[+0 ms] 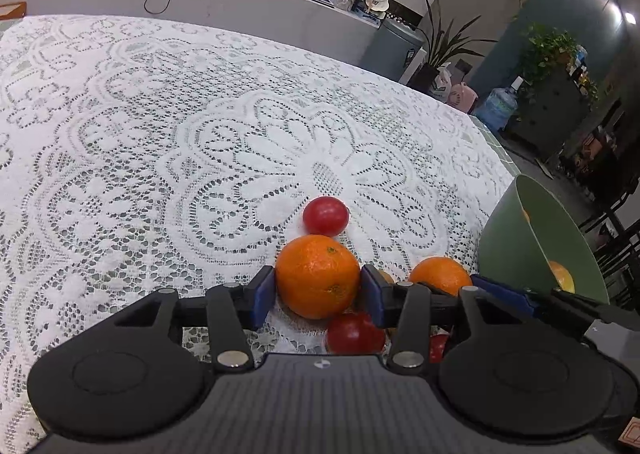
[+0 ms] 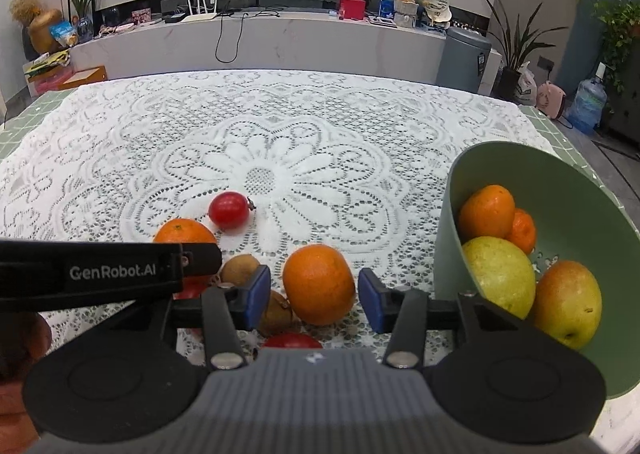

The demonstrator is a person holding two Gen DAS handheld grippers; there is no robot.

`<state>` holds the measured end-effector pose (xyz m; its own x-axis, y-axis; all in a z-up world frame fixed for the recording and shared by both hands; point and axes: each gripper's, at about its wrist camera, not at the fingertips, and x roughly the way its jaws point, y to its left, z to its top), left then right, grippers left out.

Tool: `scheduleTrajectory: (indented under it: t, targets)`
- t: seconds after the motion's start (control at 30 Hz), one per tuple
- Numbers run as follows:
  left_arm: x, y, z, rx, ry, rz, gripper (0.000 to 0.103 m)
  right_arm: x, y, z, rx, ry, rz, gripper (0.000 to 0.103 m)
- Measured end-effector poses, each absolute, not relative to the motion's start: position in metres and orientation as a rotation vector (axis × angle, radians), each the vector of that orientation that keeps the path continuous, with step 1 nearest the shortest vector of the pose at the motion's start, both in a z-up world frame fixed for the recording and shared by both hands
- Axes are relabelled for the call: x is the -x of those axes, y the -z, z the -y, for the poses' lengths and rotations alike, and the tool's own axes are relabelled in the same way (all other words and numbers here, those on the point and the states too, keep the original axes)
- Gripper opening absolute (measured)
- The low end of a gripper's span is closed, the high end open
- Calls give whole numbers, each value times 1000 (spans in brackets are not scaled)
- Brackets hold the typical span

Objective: Organize fruits
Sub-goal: 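Lift and carry both held oranges toward the green colander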

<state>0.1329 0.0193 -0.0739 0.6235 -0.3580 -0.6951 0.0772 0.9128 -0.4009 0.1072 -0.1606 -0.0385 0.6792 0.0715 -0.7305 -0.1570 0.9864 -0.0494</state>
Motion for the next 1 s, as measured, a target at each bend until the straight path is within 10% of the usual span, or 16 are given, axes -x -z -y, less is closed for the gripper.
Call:
scheduleTrajectory:
  t: [1.0]
  targets:
    - [-88, 27, -21, 302, 227, -701, 50, -67, -1, 176, 41, -192, -639, 36]
